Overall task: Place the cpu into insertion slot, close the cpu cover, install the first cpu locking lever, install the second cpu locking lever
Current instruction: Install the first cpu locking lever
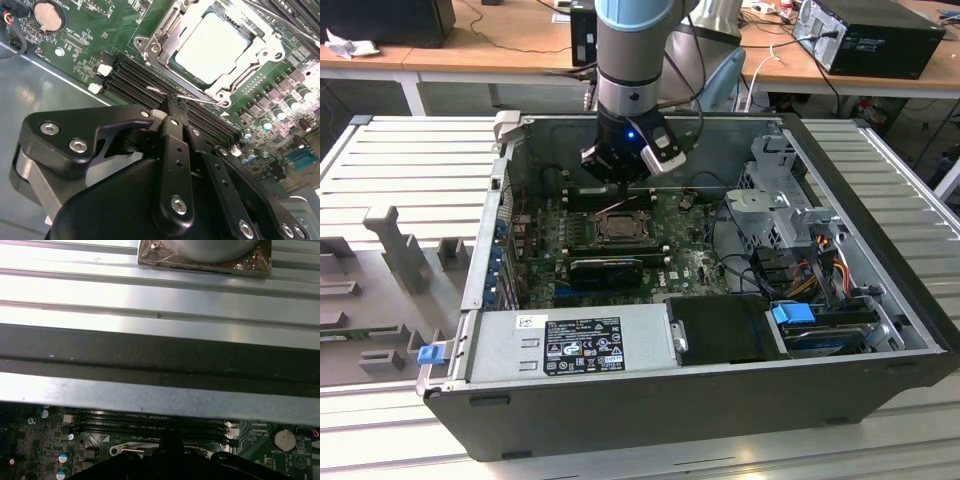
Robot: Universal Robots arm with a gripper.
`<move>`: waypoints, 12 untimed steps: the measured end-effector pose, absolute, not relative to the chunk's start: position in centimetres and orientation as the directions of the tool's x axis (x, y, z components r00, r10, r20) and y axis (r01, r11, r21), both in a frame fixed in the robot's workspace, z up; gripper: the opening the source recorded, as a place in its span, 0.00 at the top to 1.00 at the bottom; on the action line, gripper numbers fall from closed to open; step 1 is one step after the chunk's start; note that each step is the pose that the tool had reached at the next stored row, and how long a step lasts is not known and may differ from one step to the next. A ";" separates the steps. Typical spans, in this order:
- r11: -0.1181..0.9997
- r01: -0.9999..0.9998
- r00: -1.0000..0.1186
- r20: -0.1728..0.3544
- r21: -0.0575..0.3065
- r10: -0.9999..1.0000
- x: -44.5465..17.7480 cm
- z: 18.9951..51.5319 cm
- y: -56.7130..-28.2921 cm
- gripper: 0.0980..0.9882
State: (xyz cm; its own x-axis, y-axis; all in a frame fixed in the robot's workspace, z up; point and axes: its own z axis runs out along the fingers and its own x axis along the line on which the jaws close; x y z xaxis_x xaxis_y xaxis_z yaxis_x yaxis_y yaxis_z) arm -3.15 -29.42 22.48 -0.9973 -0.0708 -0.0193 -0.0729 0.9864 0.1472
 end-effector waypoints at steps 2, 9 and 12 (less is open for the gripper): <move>0.987 -0.071 -0.997 -0.019 0.147 -0.069 -2.8 22.3 -29.4 0.99; 0.987 -0.068 -0.998 -0.022 0.147 -0.065 -2.4 21.7 -29.5 0.99; 0.987 -0.062 -0.998 -0.022 0.147 -0.060 -2.3 21.5 -29.5 0.99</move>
State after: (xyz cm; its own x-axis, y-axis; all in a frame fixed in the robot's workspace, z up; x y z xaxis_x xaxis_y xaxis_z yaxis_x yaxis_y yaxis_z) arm -2.26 -29.50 21.50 -0.9980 -0.0598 -0.0224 -0.0625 0.9872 0.1467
